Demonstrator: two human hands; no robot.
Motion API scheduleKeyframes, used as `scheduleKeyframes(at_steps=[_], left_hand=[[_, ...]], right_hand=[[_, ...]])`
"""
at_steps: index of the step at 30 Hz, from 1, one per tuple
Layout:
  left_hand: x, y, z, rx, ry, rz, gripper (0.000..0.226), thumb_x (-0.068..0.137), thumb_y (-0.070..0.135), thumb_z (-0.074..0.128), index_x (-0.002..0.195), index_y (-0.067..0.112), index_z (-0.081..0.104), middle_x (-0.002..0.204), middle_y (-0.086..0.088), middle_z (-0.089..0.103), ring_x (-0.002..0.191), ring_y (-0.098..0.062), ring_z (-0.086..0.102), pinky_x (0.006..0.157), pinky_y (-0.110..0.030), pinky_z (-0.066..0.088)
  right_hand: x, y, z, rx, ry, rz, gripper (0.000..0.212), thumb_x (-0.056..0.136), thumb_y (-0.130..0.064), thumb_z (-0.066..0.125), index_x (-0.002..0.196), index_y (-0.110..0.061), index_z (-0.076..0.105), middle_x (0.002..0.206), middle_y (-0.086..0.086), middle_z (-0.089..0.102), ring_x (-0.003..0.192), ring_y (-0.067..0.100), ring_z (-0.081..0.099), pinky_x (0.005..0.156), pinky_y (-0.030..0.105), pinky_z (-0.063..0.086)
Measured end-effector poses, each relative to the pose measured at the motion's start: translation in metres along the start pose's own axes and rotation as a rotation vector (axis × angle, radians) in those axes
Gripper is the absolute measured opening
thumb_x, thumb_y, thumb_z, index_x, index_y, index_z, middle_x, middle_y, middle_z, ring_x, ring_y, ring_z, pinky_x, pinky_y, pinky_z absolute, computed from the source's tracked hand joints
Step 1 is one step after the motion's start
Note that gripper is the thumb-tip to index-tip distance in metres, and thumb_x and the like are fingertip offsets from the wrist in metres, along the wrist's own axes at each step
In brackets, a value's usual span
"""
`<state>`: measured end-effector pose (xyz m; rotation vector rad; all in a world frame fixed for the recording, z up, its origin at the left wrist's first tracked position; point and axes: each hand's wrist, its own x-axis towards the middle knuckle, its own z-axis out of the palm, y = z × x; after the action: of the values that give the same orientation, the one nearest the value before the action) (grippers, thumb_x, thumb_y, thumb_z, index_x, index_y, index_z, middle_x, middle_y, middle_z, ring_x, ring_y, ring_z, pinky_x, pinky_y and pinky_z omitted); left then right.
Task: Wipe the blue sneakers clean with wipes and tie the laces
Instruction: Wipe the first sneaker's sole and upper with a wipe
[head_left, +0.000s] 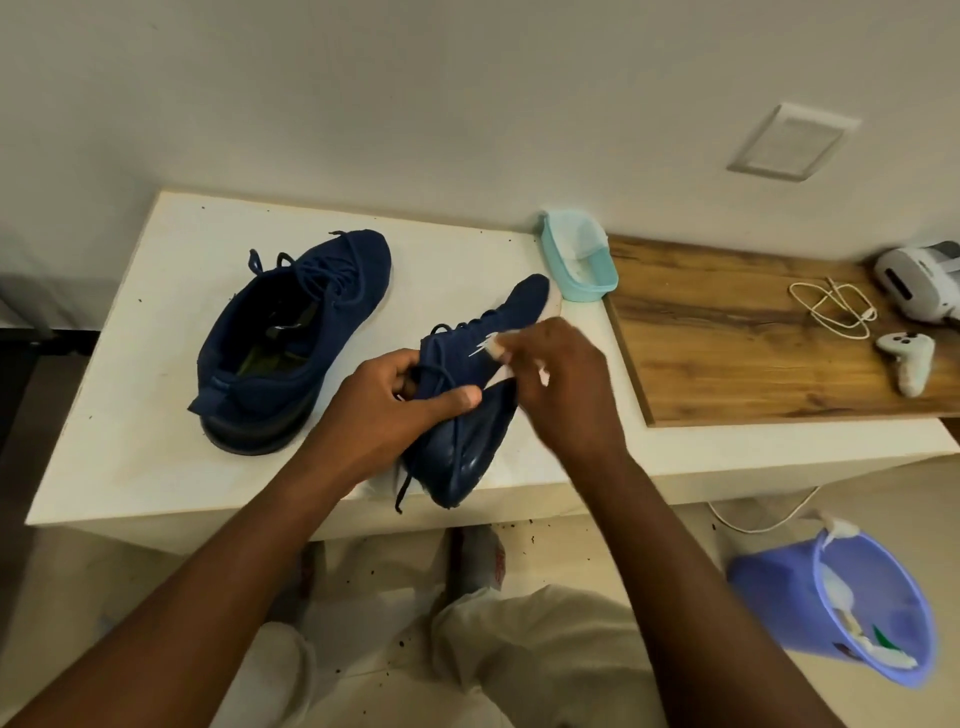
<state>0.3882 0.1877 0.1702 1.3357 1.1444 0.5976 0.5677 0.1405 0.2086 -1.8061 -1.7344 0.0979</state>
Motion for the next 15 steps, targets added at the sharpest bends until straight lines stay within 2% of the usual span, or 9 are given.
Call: scheduleKeyframes(at_steps=[3, 6, 8, 10, 12, 15], left_hand=[[0.0, -0.002, 0.007, 0.03, -0.008, 0.029, 0.051, 0.07, 0.047, 0.088, 0.115, 0.032, 0.068, 0.098, 0.013, 0.076, 0.09, -0.008, 0.073, 0.084, -0.04, 0.062], [0.001, -0.002, 0.011, 0.092, 0.023, 0.076, 0.054, 0.072, 0.047, 0.087, 0.119, 0.032, 0.067, 0.103, 0.013, 0.074, 0.092, -0.008, 0.071, 0.084, -0.038, 0.062], [0.001, -0.004, 0.012, 0.083, 0.041, 0.079, 0.048, 0.072, 0.046, 0.088, 0.114, 0.033, 0.068, 0.097, 0.015, 0.075, 0.087, -0.006, 0.071, 0.082, -0.037, 0.061], [0.003, -0.007, 0.011, 0.059, 0.063, 0.059, 0.042, 0.071, 0.044, 0.088, 0.107, 0.035, 0.069, 0.093, 0.015, 0.075, 0.085, -0.006, 0.072, 0.081, -0.038, 0.061], [0.006, -0.008, 0.009, 0.056, 0.076, 0.04, 0.036, 0.071, 0.044, 0.088, 0.099, 0.039, 0.066, 0.09, 0.017, 0.074, 0.086, -0.007, 0.071, 0.079, -0.036, 0.06], [0.008, -0.009, 0.007, 0.032, 0.056, 0.011, 0.039, 0.068, 0.047, 0.088, 0.099, 0.039, 0.067, 0.089, 0.016, 0.075, 0.084, -0.007, 0.072, 0.08, -0.038, 0.061]], right_hand=[[0.031, 0.026, 0.002, 0.03, 0.104, 0.266, 0.02, 0.099, -0.02, 0.061, 0.113, -0.016, 0.074, 0.11, 0.003, 0.067, 0.101, 0.013, 0.057, 0.092, 0.036, 0.052], [0.035, 0.031, 0.002, 0.135, 0.155, 0.386, 0.02, 0.098, -0.019, 0.062, 0.114, -0.015, 0.073, 0.114, 0.001, 0.066, 0.104, 0.008, 0.054, 0.098, 0.038, 0.052], [0.014, 0.023, -0.001, 0.1, 0.101, 0.287, 0.019, 0.096, -0.012, 0.064, 0.112, -0.014, 0.074, 0.108, 0.003, 0.066, 0.099, 0.011, 0.057, 0.092, 0.034, 0.054], [-0.011, 0.011, -0.003, 0.06, -0.033, 0.135, 0.021, 0.094, -0.008, 0.065, 0.111, -0.014, 0.075, 0.103, 0.003, 0.067, 0.094, 0.015, 0.062, 0.085, 0.03, 0.054], [-0.02, 0.007, 0.0, 0.01, -0.153, 0.053, 0.023, 0.093, -0.008, 0.066, 0.112, -0.014, 0.076, 0.102, 0.006, 0.069, 0.093, 0.02, 0.064, 0.085, 0.033, 0.055], [-0.01, 0.014, 0.006, 0.016, -0.072, 0.056, 0.022, 0.092, -0.006, 0.066, 0.11, -0.014, 0.077, 0.101, 0.007, 0.069, 0.093, 0.022, 0.064, 0.084, 0.039, 0.056]])
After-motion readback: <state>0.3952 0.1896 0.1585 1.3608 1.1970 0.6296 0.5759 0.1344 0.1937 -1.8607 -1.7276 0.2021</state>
